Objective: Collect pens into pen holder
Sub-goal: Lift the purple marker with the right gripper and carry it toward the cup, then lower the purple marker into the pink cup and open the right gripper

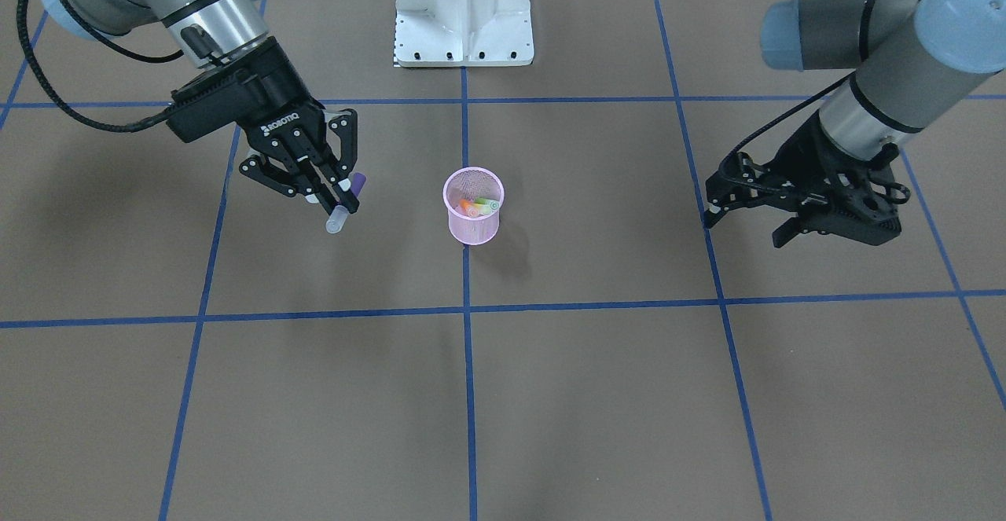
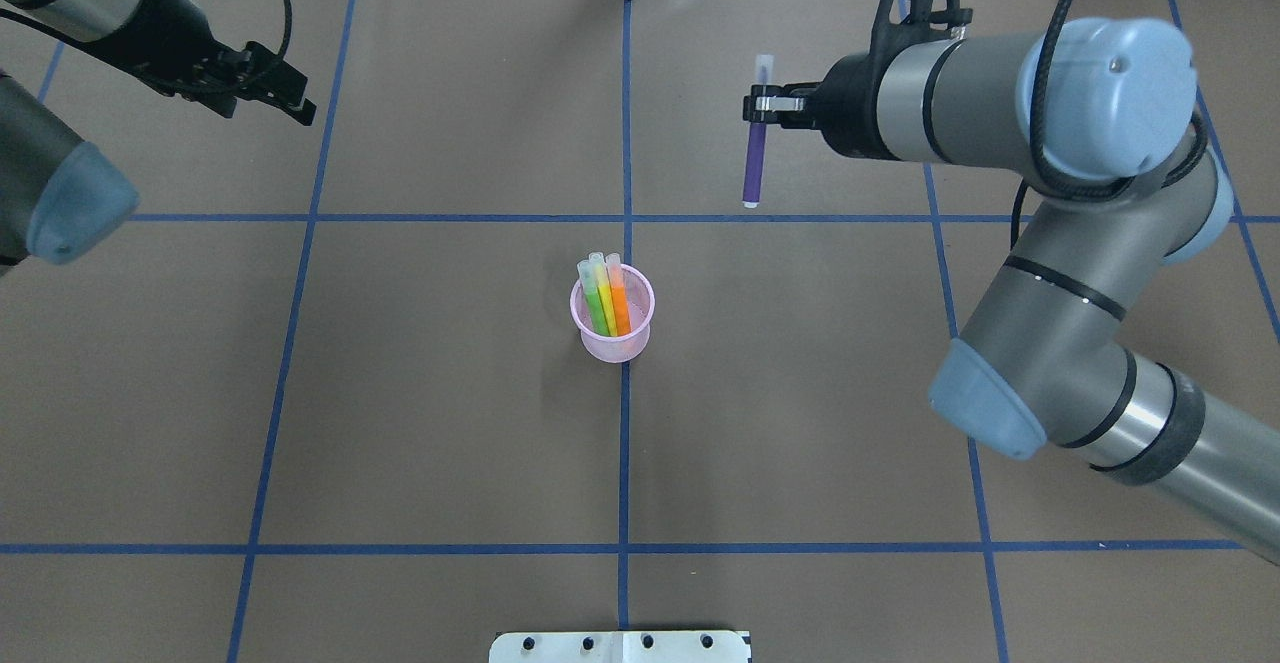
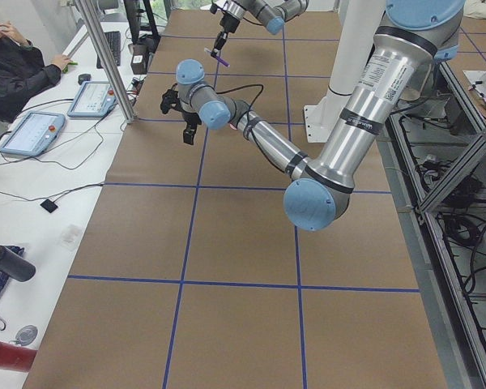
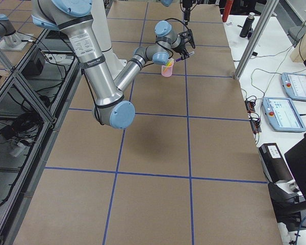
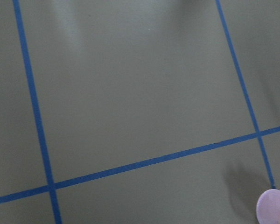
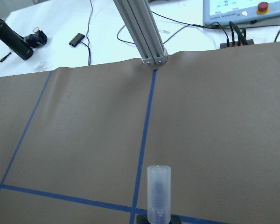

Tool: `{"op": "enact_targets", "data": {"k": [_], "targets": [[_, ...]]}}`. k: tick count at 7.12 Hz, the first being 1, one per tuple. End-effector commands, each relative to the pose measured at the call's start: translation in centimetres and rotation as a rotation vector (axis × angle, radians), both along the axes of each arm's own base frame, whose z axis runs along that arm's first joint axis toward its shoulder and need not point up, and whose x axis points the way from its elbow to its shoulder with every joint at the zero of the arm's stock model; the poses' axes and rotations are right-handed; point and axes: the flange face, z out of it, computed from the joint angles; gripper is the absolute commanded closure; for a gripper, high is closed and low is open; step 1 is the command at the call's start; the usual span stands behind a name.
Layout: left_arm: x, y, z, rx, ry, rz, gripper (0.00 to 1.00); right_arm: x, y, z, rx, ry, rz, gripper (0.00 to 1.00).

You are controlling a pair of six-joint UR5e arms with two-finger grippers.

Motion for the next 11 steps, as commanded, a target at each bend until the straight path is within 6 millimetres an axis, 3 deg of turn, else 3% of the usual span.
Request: {"op": "enact_targets", "data": {"k": [1, 3, 5, 8, 11], "targets": [[-3.3, -1.6, 3.8, 0.038, -0.055, 0.01, 0.0, -4.8, 3.8, -0.3, 0.184, -0.02, -0.009, 1.0], [-3.0, -2.4, 5.6, 0.016, -0.083, 0.005, 0.0, -6.9, 4.7, 0.1, 0.353, 0.097, -0.038, 1.0], [-2.7, -2.8, 6.7, 0.001, -0.102, 0.002, 0.0, -10.5, 4.3, 0.6, 0.341, 0.126, -0.066, 1.0], [-2.6, -3.0, 7.3, -0.008, -0.108, 0.003, 0.0, -13.8, 4.2, -1.9, 0.344, 0.116, -0.044, 1.0], [-2.5, -3.1, 7.4, -0.01, -0.109, 0.003, 0.0, -15.9, 4.6, -0.9, 0.334, 0.147, -0.037, 1.0]]}}
